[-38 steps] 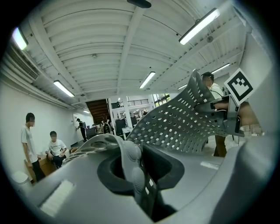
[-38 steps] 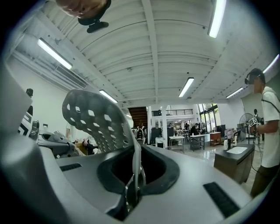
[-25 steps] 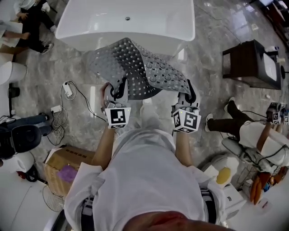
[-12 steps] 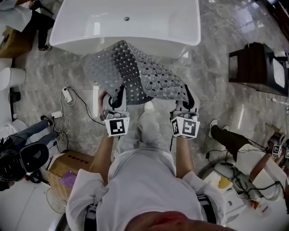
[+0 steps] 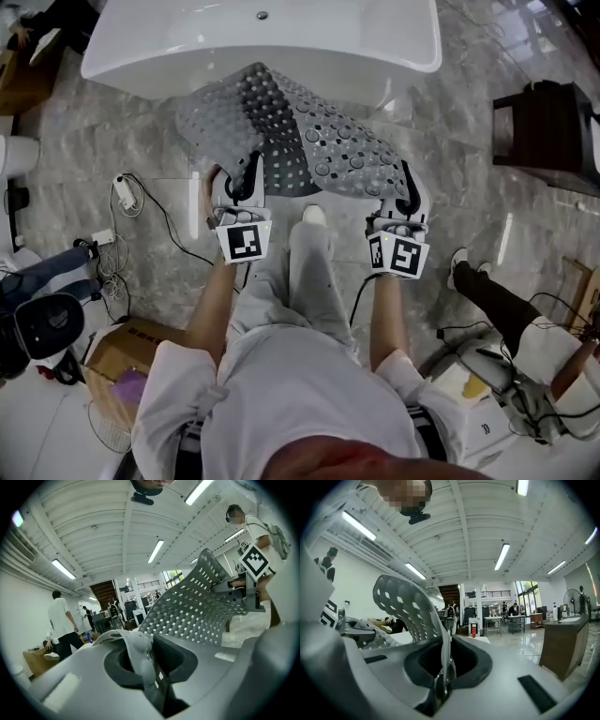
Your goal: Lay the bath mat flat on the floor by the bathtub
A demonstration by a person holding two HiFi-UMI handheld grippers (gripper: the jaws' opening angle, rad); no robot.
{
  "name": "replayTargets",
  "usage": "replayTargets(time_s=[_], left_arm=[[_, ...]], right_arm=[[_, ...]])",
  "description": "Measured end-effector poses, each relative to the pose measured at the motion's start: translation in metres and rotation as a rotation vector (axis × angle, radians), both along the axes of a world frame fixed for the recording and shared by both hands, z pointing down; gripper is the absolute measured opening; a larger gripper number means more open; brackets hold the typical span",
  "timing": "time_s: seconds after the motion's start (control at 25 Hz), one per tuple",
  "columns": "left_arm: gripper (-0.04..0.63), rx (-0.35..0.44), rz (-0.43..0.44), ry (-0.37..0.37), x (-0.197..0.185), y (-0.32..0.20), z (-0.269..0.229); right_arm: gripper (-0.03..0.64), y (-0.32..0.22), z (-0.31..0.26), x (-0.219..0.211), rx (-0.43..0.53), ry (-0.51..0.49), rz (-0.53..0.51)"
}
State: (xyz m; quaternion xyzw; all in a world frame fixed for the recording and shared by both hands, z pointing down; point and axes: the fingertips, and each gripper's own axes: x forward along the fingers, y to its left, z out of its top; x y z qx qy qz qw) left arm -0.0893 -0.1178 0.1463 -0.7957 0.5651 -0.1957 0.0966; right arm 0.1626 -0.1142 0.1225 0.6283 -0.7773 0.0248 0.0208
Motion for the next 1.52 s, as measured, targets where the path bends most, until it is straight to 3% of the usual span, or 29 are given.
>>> replayTargets(time_s=[0.16, 0.48, 0.72, 0.92, 1.32, 1.52], left_arm=[[0.057, 0.082, 0.024, 0.012, -0.006, 0.002, 0.04], [0.057, 0.152, 0.06, -0.002, -0.027, 0.002, 0.145], [0.057, 0.217, 0.021, 0.046, -0.043, -0.009, 0.241], [0.057, 0.265, 0.056, 0.005, -0.035, -0.005, 0.294], [0.06, 0.221, 0.091, 0.004, -0.03, 0.008, 0.36], [0.063, 0.121, 0.118, 0.015, -0.032, 0.001, 0.421]], right_arm=[[0.017, 0.004, 0.049, -0.007, 0.026, 0.0, 0.009], [0.017, 0.013, 0.147, -0.01, 0.108, 0.014, 0.016], [0.017, 0.013, 0.238, -0.002, 0.191, 0.006, 0.035], [0.017, 0.016, 0.296, 0.013, 0.214, 0.004, 0.067], [0.017, 0.033, 0.36, 0.025, 0.155, 0.028, 0.071], [0.017, 0.03, 0.409, 0.031, 0.083, 0.017, 0.07]])
